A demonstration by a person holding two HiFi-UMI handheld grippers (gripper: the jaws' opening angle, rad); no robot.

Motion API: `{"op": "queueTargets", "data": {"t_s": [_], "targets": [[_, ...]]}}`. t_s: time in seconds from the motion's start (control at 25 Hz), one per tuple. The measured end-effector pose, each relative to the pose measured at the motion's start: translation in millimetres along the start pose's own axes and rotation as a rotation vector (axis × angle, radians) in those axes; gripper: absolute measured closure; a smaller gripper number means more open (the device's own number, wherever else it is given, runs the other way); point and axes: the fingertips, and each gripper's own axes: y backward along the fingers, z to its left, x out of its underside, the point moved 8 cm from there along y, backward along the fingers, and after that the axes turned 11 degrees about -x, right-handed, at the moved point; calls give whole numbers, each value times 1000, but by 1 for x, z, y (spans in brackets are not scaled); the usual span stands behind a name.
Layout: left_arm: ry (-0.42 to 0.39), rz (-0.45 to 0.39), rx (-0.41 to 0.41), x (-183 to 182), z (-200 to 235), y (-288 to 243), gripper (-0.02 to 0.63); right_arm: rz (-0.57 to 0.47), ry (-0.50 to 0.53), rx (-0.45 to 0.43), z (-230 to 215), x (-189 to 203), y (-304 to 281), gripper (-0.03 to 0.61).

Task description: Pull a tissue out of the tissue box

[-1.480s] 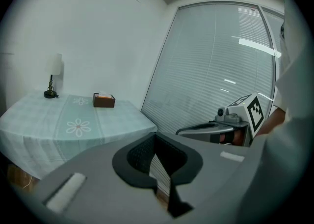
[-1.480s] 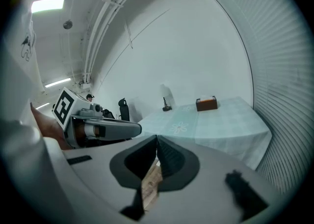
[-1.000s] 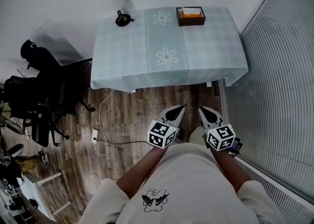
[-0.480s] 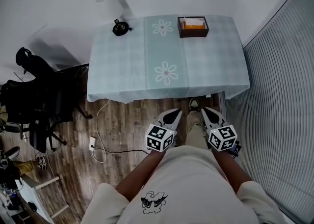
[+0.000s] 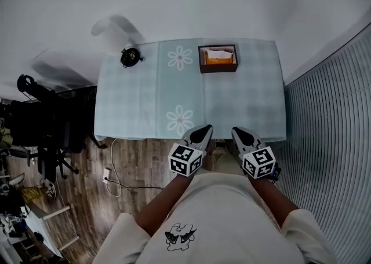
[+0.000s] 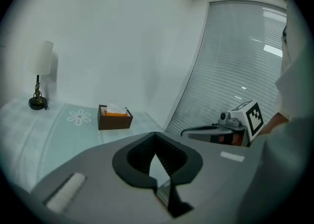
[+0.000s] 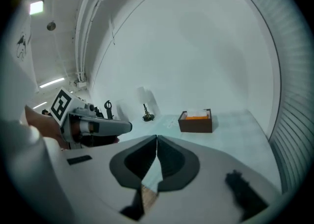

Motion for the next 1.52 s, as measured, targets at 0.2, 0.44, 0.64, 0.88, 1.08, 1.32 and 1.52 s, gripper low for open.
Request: {"op": "queueTargets", "data": {"t_s": [0.2,0.44,0.64,0.88,1.08,1.32,1.52], "targets": [[39,5,-56,-23,3,-33,607,16,-7,-40,-45,-20,-12,565],[23,37,-22,-39,8,-57,607,16,-51,-31,-57,-27,-28,565],[-1,42,4,-52,21,-67,607,-20,-68,-18,-51,-41,-42,565],[22,37,-6,-61,43,-74,607,-13,-53,-12,-64,-58,-60,565],[23,17,-12,-75,67,-89,607,-30,-43,5,-83,-74,-75,565],[8,-16,-30,-98,86,-114,607,-39,12,-2,-107,-109,-92,565],[12,-30,-28,-117,100,-133,607,18,53,-34,-131,-124,-118,565]]}}
